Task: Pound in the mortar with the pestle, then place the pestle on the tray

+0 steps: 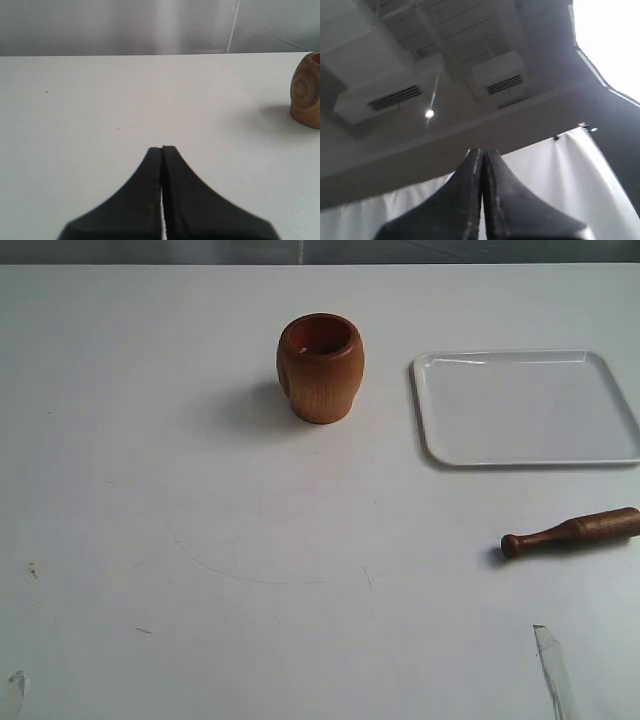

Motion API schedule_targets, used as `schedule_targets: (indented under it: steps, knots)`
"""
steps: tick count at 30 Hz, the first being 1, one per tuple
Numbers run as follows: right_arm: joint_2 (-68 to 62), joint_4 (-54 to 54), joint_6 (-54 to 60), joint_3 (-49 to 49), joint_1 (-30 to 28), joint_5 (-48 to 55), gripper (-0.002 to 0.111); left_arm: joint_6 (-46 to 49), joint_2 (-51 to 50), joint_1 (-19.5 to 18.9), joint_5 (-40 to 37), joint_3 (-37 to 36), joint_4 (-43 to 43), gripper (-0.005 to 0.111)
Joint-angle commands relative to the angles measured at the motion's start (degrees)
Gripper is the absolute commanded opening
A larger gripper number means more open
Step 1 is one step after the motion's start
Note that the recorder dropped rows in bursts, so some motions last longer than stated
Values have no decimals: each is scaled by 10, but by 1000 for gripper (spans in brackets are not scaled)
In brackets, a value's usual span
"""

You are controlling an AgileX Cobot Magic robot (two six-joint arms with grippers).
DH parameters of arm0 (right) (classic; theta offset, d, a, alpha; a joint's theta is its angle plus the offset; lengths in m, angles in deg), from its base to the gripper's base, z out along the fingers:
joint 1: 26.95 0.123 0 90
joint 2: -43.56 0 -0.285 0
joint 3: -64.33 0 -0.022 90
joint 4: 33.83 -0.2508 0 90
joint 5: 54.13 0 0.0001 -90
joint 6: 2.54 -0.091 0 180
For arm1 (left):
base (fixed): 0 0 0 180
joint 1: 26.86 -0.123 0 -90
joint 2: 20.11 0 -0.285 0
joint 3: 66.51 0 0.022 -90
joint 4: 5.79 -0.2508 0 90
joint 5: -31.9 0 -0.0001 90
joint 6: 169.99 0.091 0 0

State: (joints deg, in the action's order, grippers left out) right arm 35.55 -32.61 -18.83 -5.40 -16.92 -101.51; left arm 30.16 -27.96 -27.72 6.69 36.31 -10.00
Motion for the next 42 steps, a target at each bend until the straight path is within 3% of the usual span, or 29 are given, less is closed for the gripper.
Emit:
schedule_targets:
  steps: [1, 6, 8, 11, 13, 15, 16, 17, 19, 20, 21, 22, 24, 26, 28, 32, 36, 39, 42]
  knots:
    - [-87, 429, -116, 150, 3, 239, 0, -5, 1, 4, 2, 0, 4, 0]
    - [-247, 987, -591, 246, 3, 338, 0, -5, 1, 4, 2, 0, 4, 0]
    - [-304, 987, -616, 256, 1, 360, 0, -5, 1, 4, 2, 0, 4, 0]
    - [-382, 987, -485, 257, 1, 380, 0, -5, 1, 4, 2, 0, 4, 0]
    - [-418, 987, -279, 255, 1, 392, 0, -5, 1, 4, 2, 0, 4, 0]
    - [-437, 987, 26, 245, 1, 441, 0, -5, 1, 4, 2, 0, 4, 0]
    - [-441, 987, 119, 244, 1, 481, 0, -5, 1, 4, 2, 0, 4, 0]
    - [-445, 987, 108, 247, 1, 523, 0, -5, 1, 4, 2, 0, 4, 0]
    - [-482, 902, 48, 274, 1, 639, 0, -5, 1, 4, 2, 0, 4, 0]
    - [-521, 776, 107, 305, 2, 714, 0, -5, 1, 4, 2, 0, 4, 0]
    - [-543, 678, 198, 326, 5, 755, 0, -5, 1, 4, 2, 0, 4, 0]
    - [-593, 419, 467, 379, 14, 867, 0, -5, 1, 4, 2, 0, 4, 0]
    - [-666, 116, 700, 460, 22, 1060, 0, -5, 1, 4, 2, 0, 4, 0]
    - [-713, -37, 722, 501, 52, 1112, 0, -5, 1, 4, 2, 0, 4, 0]
    - [-722, -46, 776, 485, 112, 1173, 0, -5, 1, 4, 2, 0, 4, 0]
    - [-705, 10, 791, 346, 227, 1169, 0, -5, 1, 4, 2, 0, 4, 0]
    - [-684, 13, 791, 262, 259, 996, 2, -5, 1, 4, 2, 0, 4, 0]
    - [-672, 14, 791, 242, 270, 903, 15, -5, 1, 4, 2, 0, 4, 0]
    - [-674, 14, 788, 243, 272, 847, 37, -5, 1, 4, 2, 0, 4, 0]
